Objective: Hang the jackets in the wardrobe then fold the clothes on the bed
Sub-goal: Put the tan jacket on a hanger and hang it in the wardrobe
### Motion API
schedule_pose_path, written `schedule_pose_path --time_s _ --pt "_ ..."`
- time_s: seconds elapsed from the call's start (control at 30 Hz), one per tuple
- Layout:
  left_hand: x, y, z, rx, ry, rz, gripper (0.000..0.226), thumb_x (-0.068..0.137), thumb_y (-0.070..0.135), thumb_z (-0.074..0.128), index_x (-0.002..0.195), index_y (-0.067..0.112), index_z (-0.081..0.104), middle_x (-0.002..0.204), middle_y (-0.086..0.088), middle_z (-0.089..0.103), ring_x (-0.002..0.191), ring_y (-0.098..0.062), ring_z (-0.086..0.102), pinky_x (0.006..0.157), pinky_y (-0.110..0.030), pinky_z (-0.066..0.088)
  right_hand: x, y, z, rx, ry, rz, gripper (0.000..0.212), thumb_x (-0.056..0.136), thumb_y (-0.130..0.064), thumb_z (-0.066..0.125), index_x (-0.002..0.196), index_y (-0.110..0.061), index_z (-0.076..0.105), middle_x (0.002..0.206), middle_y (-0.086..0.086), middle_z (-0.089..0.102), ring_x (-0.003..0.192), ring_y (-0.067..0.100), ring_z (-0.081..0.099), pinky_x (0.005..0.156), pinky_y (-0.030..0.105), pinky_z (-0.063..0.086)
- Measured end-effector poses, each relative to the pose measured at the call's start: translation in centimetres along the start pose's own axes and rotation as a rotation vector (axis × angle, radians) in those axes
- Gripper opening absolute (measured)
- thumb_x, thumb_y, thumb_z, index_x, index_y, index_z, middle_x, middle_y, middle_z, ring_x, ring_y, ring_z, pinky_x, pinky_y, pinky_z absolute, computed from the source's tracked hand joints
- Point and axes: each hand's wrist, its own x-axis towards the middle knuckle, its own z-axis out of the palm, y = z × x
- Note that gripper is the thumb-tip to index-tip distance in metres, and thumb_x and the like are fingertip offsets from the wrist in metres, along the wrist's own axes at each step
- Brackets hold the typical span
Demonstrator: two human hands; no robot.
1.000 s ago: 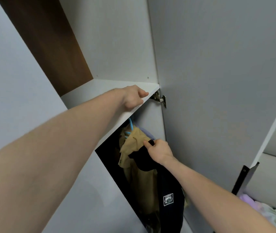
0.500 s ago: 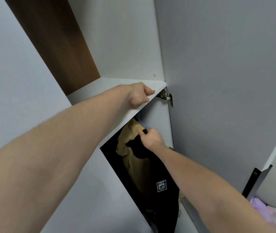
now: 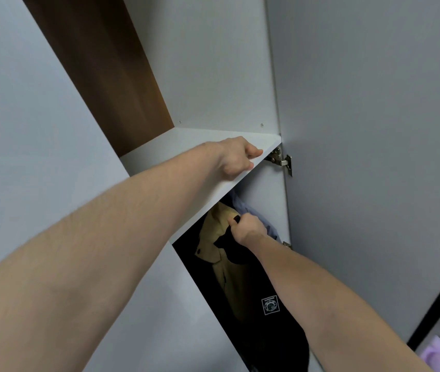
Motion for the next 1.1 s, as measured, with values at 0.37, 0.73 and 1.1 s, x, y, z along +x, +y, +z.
schedule_pose_path --time_s 0.37,0.73,1.1 --pt "0.2 -0.1 0.0 -0.005 0.004 -0.004 0.055 0.102 0.019 0.058 0.155 0.029 0.043 0.158 0.010 0.044 0.145 -0.013 0.041 0.113 -0.018 0.026 0.4 1.9 -1.4 -0.157 -0.044 -0.065 0.058 0.104 -0.058 0.039 0.114 -0.008 0.067 0.108 0.011 0.069 0.104 0.032 0.066 0.084 0.038 0.054" --pt "0.9 -0.3 0.3 0.006 -0.004 -0.040 0.057 0.098 0.020 0.060 0.152 0.033 0.047 0.156 0.014 0.046 0.144 -0.012 0.043 0.122 -0.030 0.029 -1.0 2.5 -1.5 -0.185 -0.077 -0.121 0.044 0.102 -0.049 0.052 0.120 -0.011 0.063 0.117 0.010 0.067 0.111 0.031 0.063 0.091 0.038 0.054" --pt "-0.9 1.3 0.9 -0.022 0.091 -0.069 0.062 0.094 0.008 0.048 0.151 0.033 0.049 0.155 0.004 0.049 0.142 -0.023 0.047 0.116 -0.029 0.038 -4.1 5.5 -1.4 0.010 -0.030 -0.064 0.022 0.094 -0.039 0.065 0.082 -0.022 0.057 0.093 0.002 0.067 0.094 0.026 0.063 0.082 0.032 0.050"
